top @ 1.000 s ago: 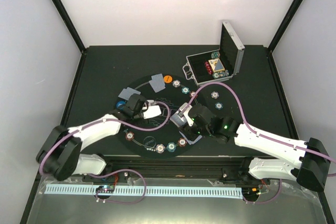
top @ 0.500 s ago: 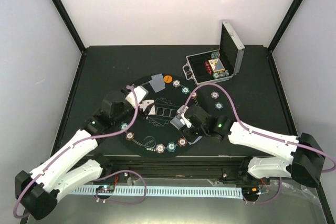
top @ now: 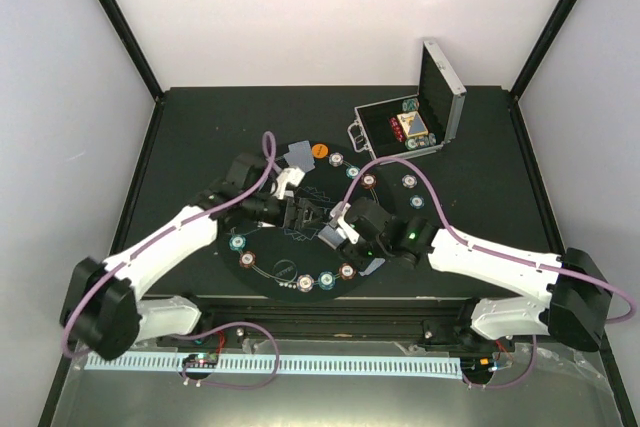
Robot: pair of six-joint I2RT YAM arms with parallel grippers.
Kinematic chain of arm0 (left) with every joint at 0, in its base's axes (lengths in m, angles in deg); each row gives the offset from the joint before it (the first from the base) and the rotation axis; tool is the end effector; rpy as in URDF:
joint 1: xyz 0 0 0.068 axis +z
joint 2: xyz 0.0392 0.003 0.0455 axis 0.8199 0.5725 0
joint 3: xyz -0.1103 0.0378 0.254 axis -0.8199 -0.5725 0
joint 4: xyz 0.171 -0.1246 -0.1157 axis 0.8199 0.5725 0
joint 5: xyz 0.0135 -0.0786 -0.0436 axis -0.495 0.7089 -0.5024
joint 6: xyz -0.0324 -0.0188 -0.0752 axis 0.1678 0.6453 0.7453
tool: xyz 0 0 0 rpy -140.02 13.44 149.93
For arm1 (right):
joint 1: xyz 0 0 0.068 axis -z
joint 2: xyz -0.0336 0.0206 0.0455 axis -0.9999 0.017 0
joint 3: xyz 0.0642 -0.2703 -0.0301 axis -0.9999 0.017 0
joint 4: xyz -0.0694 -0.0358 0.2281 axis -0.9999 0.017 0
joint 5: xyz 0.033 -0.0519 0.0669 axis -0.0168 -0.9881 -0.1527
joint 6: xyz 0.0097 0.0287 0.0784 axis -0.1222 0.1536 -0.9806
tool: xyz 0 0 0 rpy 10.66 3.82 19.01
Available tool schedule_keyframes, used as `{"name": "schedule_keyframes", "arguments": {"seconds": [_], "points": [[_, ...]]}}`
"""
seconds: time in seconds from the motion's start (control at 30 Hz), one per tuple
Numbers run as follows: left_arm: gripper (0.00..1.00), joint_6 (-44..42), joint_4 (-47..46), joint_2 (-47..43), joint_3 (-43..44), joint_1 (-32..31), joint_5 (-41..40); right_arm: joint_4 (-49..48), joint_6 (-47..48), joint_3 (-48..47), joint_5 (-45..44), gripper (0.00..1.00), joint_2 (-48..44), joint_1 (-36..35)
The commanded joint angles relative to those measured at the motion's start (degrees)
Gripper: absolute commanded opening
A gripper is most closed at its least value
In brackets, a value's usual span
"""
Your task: Distribute texas hold em gaming equipment
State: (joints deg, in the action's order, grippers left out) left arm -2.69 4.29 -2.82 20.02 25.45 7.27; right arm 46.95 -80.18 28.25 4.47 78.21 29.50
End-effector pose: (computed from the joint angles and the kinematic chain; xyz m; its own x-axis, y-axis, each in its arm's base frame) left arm 0.1881 -0.1588 0.2464 -0.8606 0.0934 -0.5007 0.4622 0.5563 -0.6906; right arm 0.1298 0.2139 0.2214 -0.5444 -0.6083 -0.5776 -0.7695 0.6362 0.0553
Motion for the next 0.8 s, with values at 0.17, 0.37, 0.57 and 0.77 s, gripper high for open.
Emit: {"name": "schedule_keyframes", "arguments": {"seconds": [0.17,0.37,0.57,0.77], "points": [[0.84,-7.2,9.1,14.3,7.9,0.6,18.2,-1.0,0.9,-1.5,0.3,0.56,0.3,-1.0],[0.77,-10.4,10.7,19.2,8.5,0.6,19.4,-1.3,1.2,-1.4,0.7,0.56,0.3,-1.1],[0.73,-9.6,9.1,21.5,8.8,0.6,19.3,-1.7,1.4,-1.4,1.2,0.56,0.7,-1.1],[0.71,-9.1,8.2,24.0,9.5,0.7,20.1,-1.9,1.5,-1.3,1.5,0.56,1.0,-1.1]]}}
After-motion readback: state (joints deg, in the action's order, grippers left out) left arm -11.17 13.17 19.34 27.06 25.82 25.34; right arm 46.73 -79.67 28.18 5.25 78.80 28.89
